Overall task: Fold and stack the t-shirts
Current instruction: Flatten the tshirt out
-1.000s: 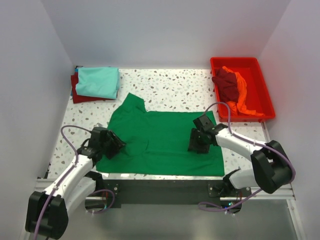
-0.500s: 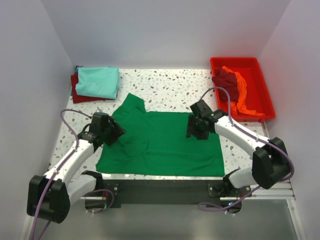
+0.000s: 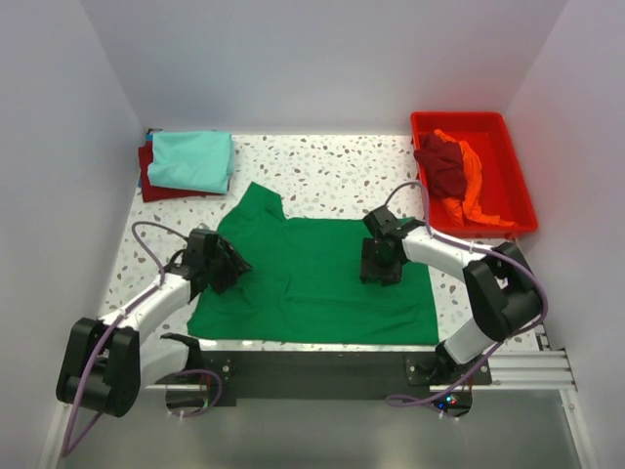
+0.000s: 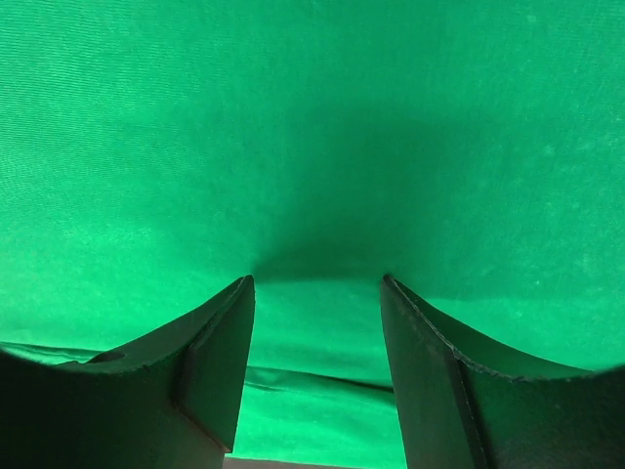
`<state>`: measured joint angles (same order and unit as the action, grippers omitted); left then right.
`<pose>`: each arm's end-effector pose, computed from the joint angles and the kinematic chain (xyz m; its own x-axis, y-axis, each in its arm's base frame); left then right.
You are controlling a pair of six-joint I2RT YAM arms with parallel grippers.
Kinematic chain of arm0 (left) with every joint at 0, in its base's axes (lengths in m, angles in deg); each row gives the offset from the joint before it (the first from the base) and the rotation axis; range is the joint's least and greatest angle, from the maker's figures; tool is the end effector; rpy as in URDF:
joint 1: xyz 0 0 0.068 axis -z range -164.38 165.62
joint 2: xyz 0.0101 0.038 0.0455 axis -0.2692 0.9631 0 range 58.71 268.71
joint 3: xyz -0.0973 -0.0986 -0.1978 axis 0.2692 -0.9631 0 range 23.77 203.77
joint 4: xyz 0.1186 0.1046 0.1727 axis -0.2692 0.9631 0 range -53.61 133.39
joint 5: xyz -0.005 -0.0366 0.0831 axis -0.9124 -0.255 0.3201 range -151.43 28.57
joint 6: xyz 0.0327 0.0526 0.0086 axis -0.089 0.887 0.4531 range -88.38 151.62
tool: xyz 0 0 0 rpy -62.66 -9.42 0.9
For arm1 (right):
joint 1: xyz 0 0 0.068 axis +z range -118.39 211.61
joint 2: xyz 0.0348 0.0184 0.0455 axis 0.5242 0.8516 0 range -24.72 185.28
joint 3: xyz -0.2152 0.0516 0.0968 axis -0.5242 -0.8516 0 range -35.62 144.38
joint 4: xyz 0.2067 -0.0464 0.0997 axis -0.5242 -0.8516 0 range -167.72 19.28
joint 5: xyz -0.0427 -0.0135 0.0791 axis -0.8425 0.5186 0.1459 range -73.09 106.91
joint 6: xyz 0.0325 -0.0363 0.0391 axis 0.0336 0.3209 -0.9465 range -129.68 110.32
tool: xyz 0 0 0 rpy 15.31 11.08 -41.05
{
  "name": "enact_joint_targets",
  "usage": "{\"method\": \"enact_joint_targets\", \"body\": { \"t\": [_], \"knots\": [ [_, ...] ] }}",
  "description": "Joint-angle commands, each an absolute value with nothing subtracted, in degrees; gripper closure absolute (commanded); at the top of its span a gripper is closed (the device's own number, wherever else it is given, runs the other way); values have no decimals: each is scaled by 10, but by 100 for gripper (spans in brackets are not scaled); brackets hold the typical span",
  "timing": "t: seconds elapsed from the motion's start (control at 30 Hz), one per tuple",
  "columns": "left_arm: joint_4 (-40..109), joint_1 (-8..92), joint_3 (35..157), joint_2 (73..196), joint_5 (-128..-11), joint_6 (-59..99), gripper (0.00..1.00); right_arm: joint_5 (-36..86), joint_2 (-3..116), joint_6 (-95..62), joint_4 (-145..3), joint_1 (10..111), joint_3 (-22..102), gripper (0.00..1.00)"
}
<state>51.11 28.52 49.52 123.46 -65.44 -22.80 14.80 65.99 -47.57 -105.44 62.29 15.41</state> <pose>0.1928 -0.0475 0.1358 -0.6711 -0.6786 -0.2986 -0.4860 0.7068 -0.5141 0.2243 0.1310 0.1365 -0.9617 0.1431 -0.2339 0.1131 0.9841 0.1371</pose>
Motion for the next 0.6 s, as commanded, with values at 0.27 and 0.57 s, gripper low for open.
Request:
{"method": "enact_joint_targets", "body": {
  "t": [0.27, 0.57],
  "knots": [
    [563, 288, 457, 1182, -577, -214, 35, 168, 676, -480, -1027, 623, 112, 43],
    [556, 288, 446, 1155, -591, -209, 35, 192, 647, -492, -1025, 631, 81, 43]
  ]
}}
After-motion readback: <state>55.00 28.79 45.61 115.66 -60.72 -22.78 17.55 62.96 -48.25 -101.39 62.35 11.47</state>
